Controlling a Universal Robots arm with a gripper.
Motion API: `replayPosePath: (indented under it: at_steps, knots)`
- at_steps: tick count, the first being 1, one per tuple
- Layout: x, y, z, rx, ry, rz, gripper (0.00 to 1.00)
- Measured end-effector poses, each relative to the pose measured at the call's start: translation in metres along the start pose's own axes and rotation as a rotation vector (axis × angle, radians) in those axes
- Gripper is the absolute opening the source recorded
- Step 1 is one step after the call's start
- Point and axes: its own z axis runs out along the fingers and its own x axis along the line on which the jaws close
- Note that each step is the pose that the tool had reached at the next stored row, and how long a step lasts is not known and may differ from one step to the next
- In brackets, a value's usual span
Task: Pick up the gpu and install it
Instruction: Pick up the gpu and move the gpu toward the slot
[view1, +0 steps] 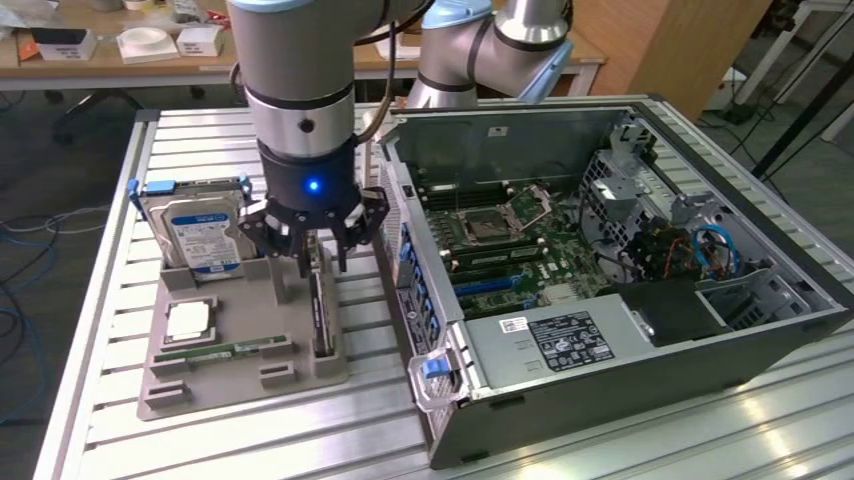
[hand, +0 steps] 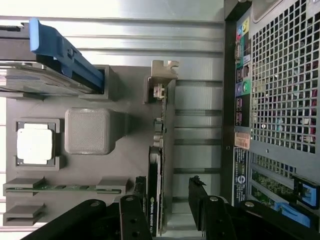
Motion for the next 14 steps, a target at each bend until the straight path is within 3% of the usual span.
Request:
replayPosePath:
  at_steps: [14]
  knots:
    - [0.006,-0.0038,0.0215,0.0008,-0.0013,0.03,0.47]
